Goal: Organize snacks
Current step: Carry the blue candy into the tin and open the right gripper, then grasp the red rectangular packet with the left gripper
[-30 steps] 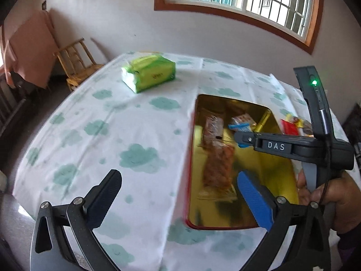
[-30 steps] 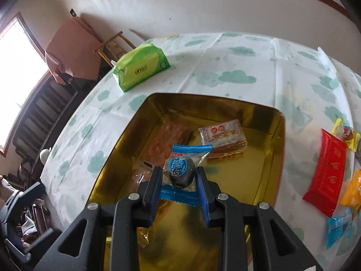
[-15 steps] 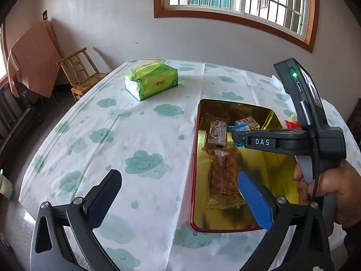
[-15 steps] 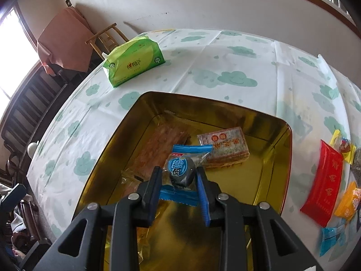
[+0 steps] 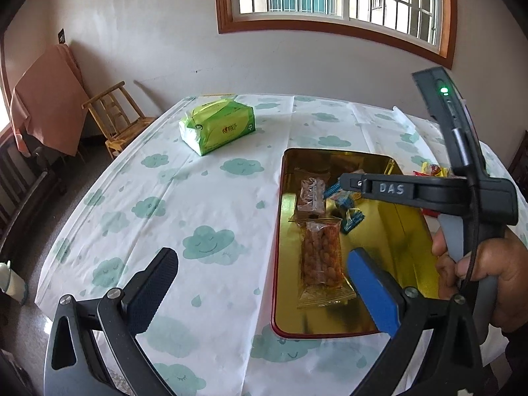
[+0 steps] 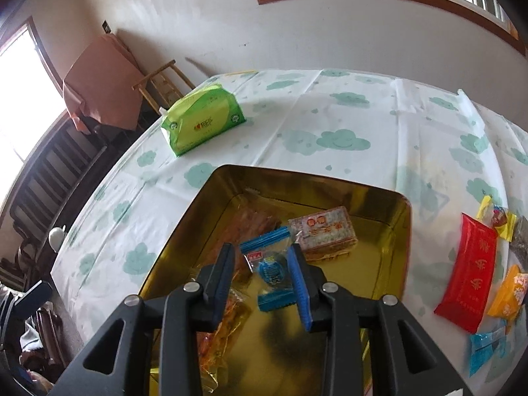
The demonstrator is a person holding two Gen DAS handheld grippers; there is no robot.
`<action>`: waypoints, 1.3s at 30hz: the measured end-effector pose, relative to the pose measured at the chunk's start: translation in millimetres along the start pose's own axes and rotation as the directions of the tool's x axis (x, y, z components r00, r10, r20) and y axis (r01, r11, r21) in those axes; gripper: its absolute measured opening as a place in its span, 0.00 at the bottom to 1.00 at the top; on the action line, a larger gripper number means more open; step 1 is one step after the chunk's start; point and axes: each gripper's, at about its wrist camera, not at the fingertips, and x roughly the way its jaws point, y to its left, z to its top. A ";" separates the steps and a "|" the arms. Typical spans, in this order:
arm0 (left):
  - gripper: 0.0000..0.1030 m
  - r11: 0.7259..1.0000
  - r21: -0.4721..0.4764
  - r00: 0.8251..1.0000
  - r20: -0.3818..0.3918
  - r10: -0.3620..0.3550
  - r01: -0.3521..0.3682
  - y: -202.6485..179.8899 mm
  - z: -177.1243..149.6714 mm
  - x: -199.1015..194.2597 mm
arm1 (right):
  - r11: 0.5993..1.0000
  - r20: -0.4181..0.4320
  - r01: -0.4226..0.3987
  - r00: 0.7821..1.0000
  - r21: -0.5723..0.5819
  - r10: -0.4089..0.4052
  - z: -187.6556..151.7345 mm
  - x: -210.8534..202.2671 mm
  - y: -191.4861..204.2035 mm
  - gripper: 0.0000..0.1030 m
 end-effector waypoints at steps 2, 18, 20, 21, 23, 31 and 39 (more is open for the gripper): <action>0.99 1.000 -0.004 1.000 0.011 -0.008 0.008 -1.1 -0.1 -3.3 | 0.999 0.035 -0.040 0.999 0.029 0.039 -2.3 -11.0 -5.9 0.33; 0.99 0.946 0.137 0.956 -0.033 -0.291 0.292 -86.1 29.5 -26.8 | 0.947 0.223 0.274 0.925 0.170 -0.308 -139.9 -176.0 -165.2 0.33; 0.99 0.923 0.139 0.934 -0.069 -0.352 0.358 -106.8 42.0 -23.1 | 0.907 0.192 0.373 0.893 0.193 -0.408 -156.0 -187.8 -196.1 0.33; 0.99 0.917 0.143 0.927 -0.079 -0.366 0.374 -114.8 46.4 -21.1 | 0.886 0.178 0.417 0.874 0.205 -0.452 -164.6 -193.1 -212.8 0.33; 0.99 0.905 0.170 0.921 -0.107 -0.376 0.389 -139.8 58.3 -12.8 | 0.848 0.158 0.481 0.841 0.223 -0.518 -176.3 -199.2 -236.8 0.33; 0.99 0.860 0.234 0.870 -0.325 -0.370 0.453 -239.1 101.3 80.0 | 0.814 0.099 0.478 0.840 0.329 -0.533 -198.2 -201.8 -293.5 0.33; 0.86 0.874 0.189 0.810 -0.499 -0.308 0.448 -280.9 101.3 174.3 | 0.842 0.137 0.415 0.865 0.344 -0.482 -197.9 -199.4 -294.4 0.33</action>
